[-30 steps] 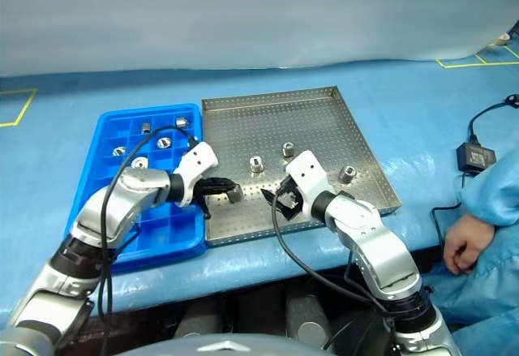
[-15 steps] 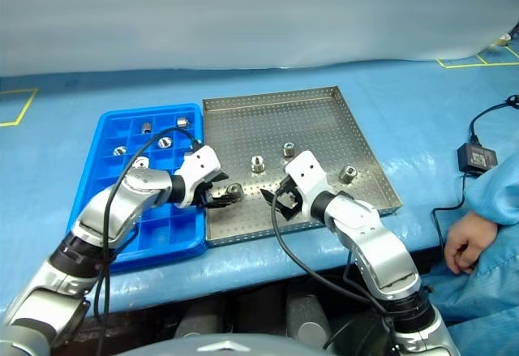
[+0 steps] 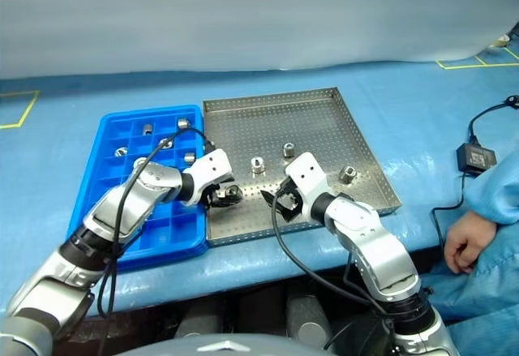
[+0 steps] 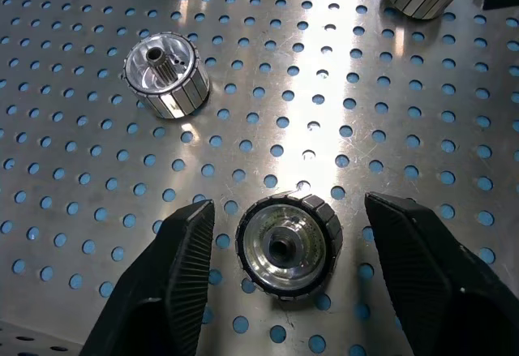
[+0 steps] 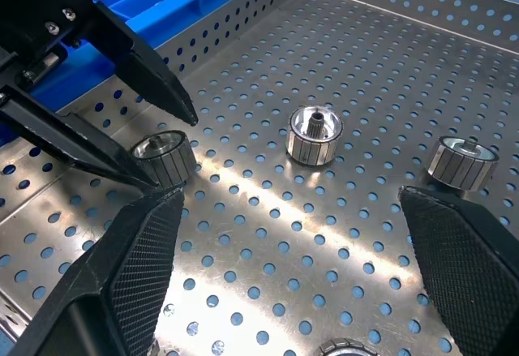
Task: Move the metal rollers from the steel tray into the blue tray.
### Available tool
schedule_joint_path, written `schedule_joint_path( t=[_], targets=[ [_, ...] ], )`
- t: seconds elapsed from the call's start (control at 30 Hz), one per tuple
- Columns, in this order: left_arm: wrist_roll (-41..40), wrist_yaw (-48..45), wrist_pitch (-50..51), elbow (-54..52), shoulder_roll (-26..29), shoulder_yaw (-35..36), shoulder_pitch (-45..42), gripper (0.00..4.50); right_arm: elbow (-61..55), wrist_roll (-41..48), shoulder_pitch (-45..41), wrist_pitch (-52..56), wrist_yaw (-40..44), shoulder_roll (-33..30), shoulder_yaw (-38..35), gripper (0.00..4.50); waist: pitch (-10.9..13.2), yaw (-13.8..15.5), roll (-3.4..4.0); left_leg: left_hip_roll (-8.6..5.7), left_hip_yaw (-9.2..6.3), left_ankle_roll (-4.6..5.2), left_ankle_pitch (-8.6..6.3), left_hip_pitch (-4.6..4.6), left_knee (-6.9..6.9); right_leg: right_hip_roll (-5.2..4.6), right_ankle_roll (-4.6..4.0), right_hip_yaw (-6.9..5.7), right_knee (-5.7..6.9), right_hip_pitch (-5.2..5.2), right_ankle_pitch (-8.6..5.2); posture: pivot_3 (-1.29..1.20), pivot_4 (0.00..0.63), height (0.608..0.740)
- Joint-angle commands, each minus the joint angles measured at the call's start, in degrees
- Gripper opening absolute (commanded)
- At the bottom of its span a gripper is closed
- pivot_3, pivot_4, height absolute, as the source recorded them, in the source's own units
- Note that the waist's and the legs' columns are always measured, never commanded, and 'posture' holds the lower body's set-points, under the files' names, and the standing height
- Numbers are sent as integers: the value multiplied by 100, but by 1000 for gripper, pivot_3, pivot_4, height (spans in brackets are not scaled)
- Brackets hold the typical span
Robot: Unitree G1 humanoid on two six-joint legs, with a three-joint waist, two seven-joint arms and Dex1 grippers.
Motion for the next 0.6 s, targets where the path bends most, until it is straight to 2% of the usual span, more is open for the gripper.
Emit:
schedule_joint_path(
  t=[0.03,0.17,0.27,0.37,0.4,0.6],
  targets=[
    [180,-99,57,160,119,-312,155,1729,-185,-13,-39,-51,-34,-2,-88,4500,0,-13,1,0,0,0,0,4,-1,1,-1,0,0,4,0,-166,150,740],
    [242,-181,30,124,154,-351,184,1729,-151,-17,-69,-63,-28,10,-74,4500,0,-52,1,2,4,0,-1,39,-13,0,-6,1,-3,33,-4,-166,150,740],
    [254,-183,19,106,153,-322,199,1149,-135,-16,-93,-68,-3,4,-53,4500,-2,-60,3,4,7,0,-1,46,-16,1,-6,4,-2,34,-5,-166,150,740],
    [236,-175,22,83,118,-206,234,172,-134,-23,-99,-66,5,2,-31,4500,-2,-60,3,4,9,0,-1,46,-16,1,-7,5,-3,34,-5,-153,150,740],
    [224,-174,21,80,103,-164,239,45,-134,-24,-105,-64,6,3,-26,4500,-2,-60,3,4,10,0,-1,46,-17,1,-6,6,-3,33,-5,-153,150,740],
    [-117,-94,22,-26,-249,412,224,45,-128,-29,-118,-64,8,9,-16,4500,0,-44,1,7,10,1,-2,44,-19,-1,-6,7,-4,31,-5,-150,150,740]
  ],
)
